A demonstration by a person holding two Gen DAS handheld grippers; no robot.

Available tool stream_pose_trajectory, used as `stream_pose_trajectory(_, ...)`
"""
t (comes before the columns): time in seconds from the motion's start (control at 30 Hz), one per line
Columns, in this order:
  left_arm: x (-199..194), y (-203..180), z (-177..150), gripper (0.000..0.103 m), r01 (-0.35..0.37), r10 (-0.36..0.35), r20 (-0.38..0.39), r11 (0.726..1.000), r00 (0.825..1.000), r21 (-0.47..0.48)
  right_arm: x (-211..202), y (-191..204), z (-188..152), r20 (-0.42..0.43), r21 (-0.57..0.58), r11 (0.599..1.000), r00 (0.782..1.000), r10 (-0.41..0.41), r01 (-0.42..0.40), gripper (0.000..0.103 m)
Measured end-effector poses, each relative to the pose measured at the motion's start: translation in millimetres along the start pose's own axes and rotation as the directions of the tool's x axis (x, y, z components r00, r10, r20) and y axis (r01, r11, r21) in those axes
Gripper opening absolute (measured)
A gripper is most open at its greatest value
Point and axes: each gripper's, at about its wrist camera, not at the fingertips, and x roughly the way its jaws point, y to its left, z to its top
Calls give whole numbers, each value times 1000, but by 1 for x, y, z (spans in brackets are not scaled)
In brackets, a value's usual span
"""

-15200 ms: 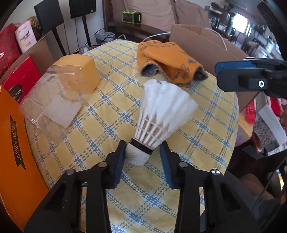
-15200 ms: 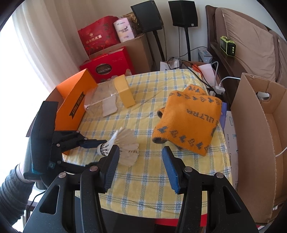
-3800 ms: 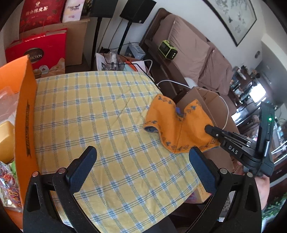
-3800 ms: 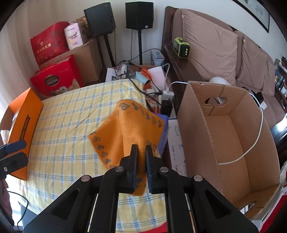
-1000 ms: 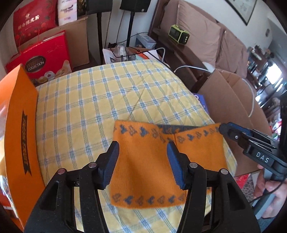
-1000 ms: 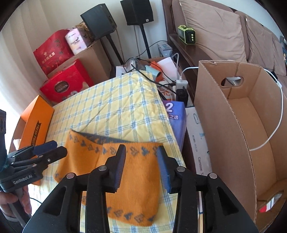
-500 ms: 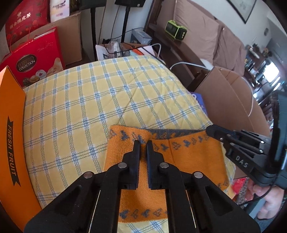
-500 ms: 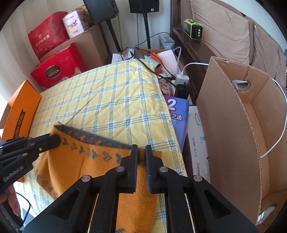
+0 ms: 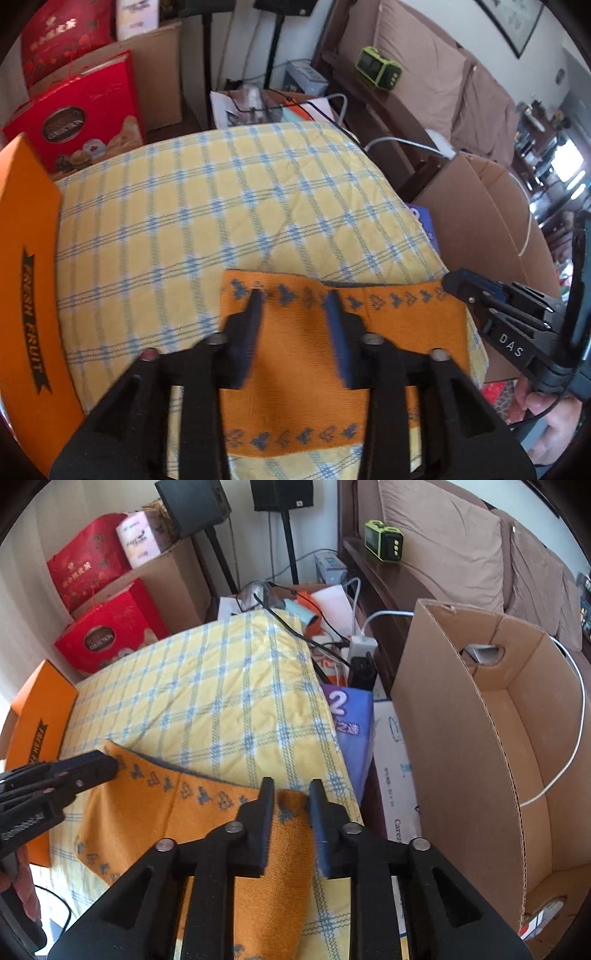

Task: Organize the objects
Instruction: 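Spread the towel flat on the bedspread with both tools, then fold the towel in half with the right tool toward the left tool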

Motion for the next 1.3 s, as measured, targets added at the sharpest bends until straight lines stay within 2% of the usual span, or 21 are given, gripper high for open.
stream_pose_trajectory(0.03, -5, 3, -3, 50, -7, 7, 18, 1000, 1000, -4, -2, -2, -2, 11, 6, 1000, 1000, -2, 2, 23)
stream_pose_trajectory(0.1, -16, 9, -10, 51, -10, 11, 58, 1000, 998, -4, -8, -7, -6, 31, 19, 1000, 1000, 0, 0, 30)
stream_pose_trajectory(0.2, -27, 12, -17, 51, -13, 13, 77, 1000, 997, 6, -18, -11, -10, 49, 25, 1000, 999, -7, 6, 32)
stream_pose_trajectory(0.37, -31, 5, -27, 51, 50, -51, 48, 999, 998, 13, -26, -16, -22, 32, 41, 999, 999, 8, -9, 40)
stream_pose_trajectory(0.53, -32, -7, -39, 51, 111, -112, 15, 994, 994, 23, -23, -21, -39, -7, 78, 995, 998, 68, -68, 40)
stream_pose_trajectory(0.73, -35, -16, -42, 51, 132, -132, 5, 991, 991, 24, -17, -20, -56, -38, 94, 991, 994, 100, -96, 41)
stream_pose_trajectory(0.77, -37, -15, -42, 51, 133, -133, 7, 991, 991, 21, -16, -20, -57, -38, 98, 990, 993, 108, -104, 38)
stream_pose_trajectory(0.87, -40, -10, -42, 51, 133, -133, 13, 991, 991, 5, -17, -17, -58, -24, 94, 988, 992, 122, -119, 12)
stream_pose_trajectory(1.1, -61, 7, -38, 51, 124, -123, 40, 992, 992, -19, -38, -6, -46, 49, 100, 980, 984, 169, -173, 9)
stream_pose_trajectory(1.3, -86, 18, -33, 51, 117, -115, 76, 993, 991, -30, -57, 26, -27, 83, 61, 965, 965, 248, -254, 9)
